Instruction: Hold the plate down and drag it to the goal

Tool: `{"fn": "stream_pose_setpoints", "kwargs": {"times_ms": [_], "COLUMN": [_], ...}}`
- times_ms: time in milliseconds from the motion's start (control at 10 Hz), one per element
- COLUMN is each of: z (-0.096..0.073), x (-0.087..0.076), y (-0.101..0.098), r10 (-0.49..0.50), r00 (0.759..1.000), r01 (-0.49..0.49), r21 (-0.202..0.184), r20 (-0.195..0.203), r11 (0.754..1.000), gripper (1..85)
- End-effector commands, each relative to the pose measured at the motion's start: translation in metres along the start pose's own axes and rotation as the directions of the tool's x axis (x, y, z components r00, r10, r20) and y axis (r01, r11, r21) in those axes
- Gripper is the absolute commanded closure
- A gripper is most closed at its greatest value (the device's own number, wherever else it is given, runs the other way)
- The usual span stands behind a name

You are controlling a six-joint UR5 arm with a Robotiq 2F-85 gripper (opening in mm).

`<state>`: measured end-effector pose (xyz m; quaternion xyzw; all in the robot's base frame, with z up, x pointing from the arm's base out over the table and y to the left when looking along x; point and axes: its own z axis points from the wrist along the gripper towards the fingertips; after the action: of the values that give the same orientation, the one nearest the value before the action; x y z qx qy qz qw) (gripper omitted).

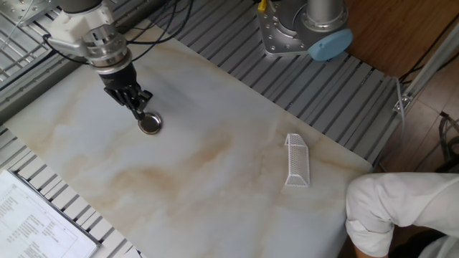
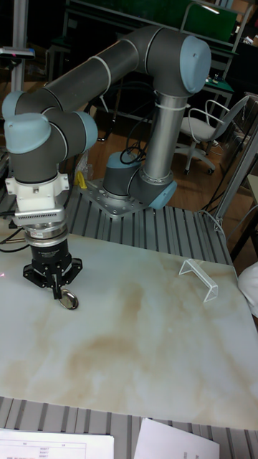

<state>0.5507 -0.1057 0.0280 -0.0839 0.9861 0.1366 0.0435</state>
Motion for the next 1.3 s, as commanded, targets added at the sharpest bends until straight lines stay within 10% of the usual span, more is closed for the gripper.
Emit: {"fn": "stream_pose_setpoints", "kwargs": {"times_ms": [0, 200, 600, 1200], "z": [0.005, 0.004, 0.002, 0.016], "x": [0.000, -0.001, -0.004, 0.006], "y": [0.016, 0.015, 0.046, 0.070], "r10": [0.031, 0.031, 0.038, 0.082], "r00": [0.999, 0.999, 0.999, 0.996], "r01": [-0.030, -0.030, -0.033, -0.076], "r21": [-0.026, -0.023, -0.144, -0.119], "r20": [0.025, 0.023, 0.032, 0.042], "r11": [0.999, 0.999, 0.989, 0.990], "gripper": [84.3, 84.3, 84.3, 84.3]}}
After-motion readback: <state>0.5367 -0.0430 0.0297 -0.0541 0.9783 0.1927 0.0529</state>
